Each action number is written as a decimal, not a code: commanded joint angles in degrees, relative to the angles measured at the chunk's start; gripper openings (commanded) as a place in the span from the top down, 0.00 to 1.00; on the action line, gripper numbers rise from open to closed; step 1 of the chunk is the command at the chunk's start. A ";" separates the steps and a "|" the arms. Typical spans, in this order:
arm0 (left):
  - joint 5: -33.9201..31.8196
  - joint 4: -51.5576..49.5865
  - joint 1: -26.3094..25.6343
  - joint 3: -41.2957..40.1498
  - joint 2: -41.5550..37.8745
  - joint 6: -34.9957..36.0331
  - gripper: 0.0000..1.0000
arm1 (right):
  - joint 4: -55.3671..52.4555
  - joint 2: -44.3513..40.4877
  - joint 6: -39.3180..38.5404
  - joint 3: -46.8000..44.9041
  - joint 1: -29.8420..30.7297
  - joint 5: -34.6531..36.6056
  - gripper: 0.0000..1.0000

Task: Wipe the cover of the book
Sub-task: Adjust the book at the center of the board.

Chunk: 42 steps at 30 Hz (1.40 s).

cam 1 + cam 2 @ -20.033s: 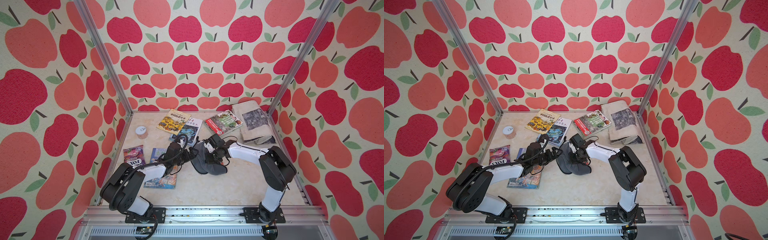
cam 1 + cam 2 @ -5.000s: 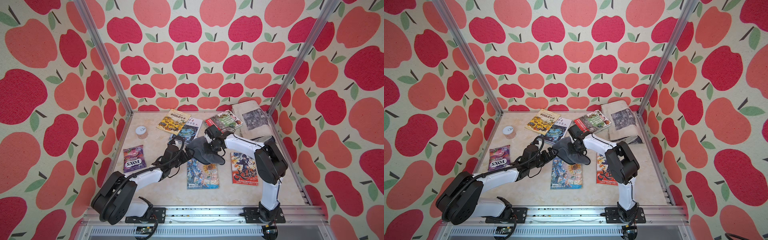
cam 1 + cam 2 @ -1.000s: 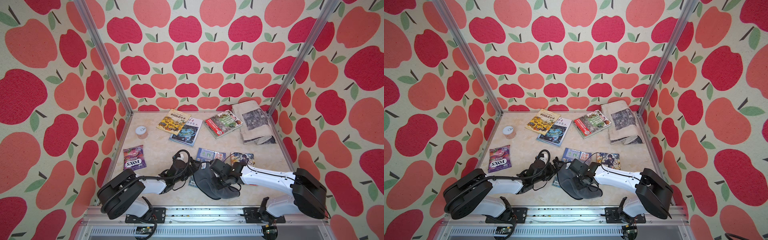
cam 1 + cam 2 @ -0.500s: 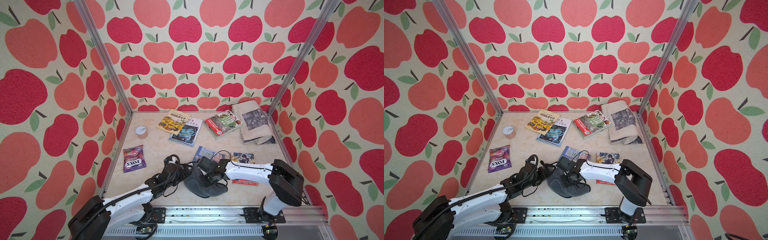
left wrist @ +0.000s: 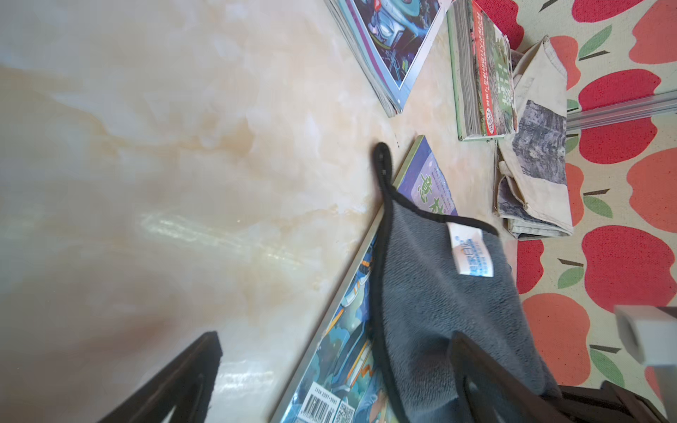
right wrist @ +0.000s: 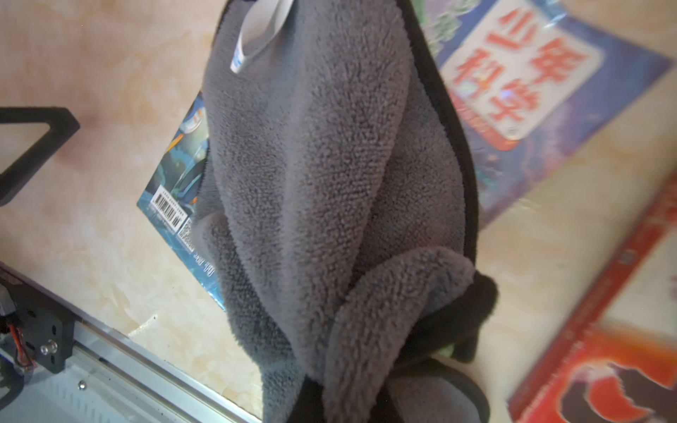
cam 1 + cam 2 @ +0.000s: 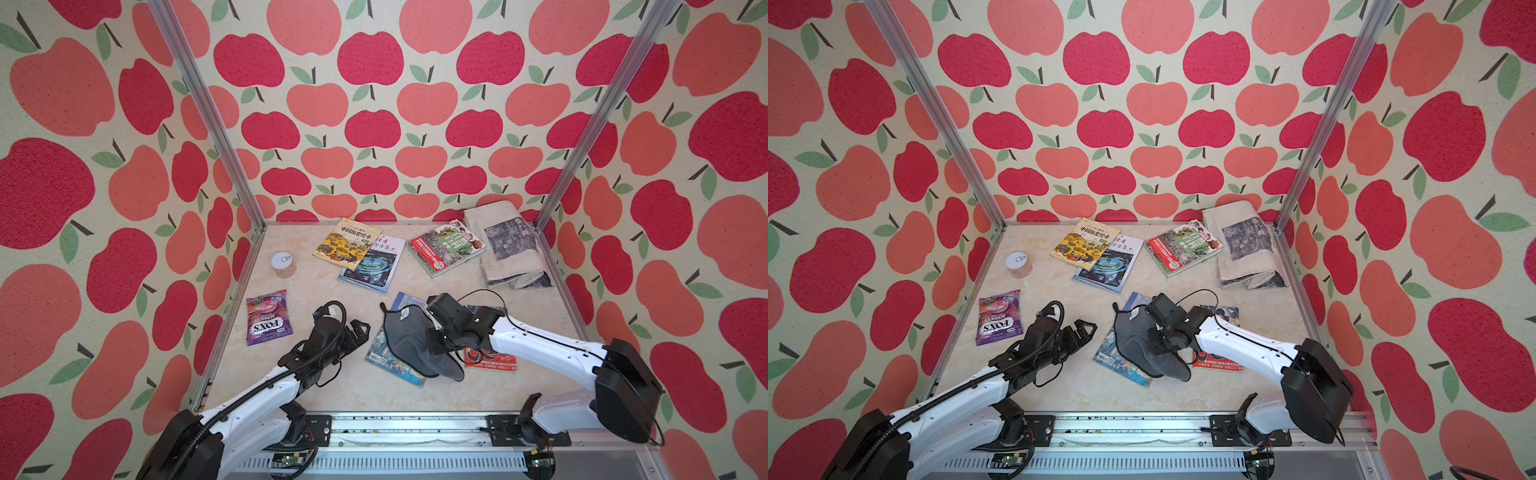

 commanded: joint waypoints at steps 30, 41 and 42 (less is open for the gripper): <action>8.84 17.90 -8.11 4.74 23.08 -2.65 0.01 | -0.51 26.61 -12.28 21.96 -17.03 -5.06 1.00; 5.58 4.11 -1.87 3.73 7.65 2.06 0.01 | -8.64 13.33 -16.27 22.73 -8.46 5.41 1.00; 5.29 2.74 -1.46 4.04 6.40 2.86 0.01 | -9.50 12.69 -16.27 22.28 -7.33 5.54 1.00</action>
